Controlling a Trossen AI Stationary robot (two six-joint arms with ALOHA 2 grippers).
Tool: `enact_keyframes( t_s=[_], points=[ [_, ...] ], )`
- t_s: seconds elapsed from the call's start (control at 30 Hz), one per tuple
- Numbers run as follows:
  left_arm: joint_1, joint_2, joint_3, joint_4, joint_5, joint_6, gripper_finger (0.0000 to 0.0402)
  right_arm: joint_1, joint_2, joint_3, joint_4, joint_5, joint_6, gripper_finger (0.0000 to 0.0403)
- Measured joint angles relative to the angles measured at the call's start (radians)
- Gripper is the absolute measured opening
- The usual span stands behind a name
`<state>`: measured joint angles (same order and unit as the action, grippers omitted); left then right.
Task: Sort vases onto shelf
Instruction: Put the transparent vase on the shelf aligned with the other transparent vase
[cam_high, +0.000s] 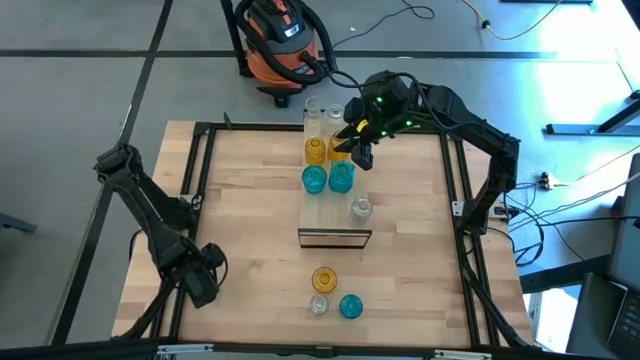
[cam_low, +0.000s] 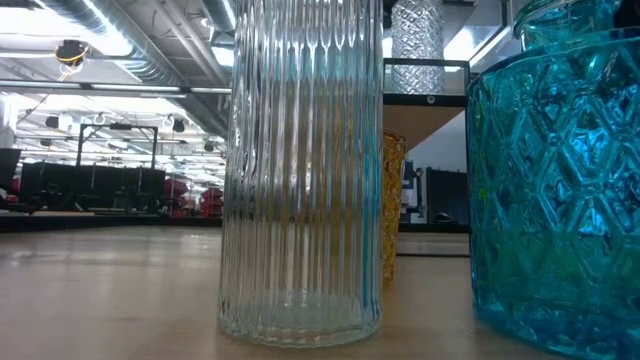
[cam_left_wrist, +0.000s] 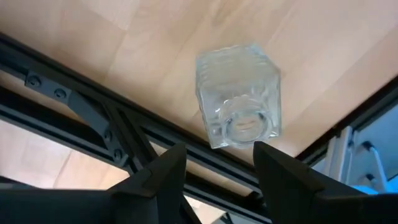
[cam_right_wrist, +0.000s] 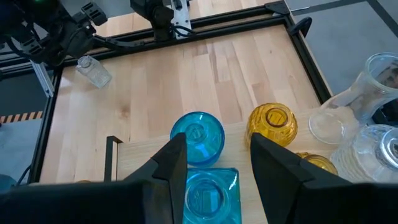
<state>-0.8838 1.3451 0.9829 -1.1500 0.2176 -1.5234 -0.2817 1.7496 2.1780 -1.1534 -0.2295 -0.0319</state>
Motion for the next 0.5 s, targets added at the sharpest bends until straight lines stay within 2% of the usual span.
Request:
enact_keyframes(
  t_s=[0.2, 0.5],
  points=[
    [-0.017, 0.033, -0.003, 0.01, -0.044, -0.021, 0.018, 0.0, 0.0, 0.0, 0.0, 0.0, 0.0, 0.0143],
    [-0.017, 0.031, -0.116, 0.176, -0.019, -0.097, 0.0179, 0.0, 0.0, 0.0, -0.006, 0.0, 0.002, 0.0143]
  ],
)
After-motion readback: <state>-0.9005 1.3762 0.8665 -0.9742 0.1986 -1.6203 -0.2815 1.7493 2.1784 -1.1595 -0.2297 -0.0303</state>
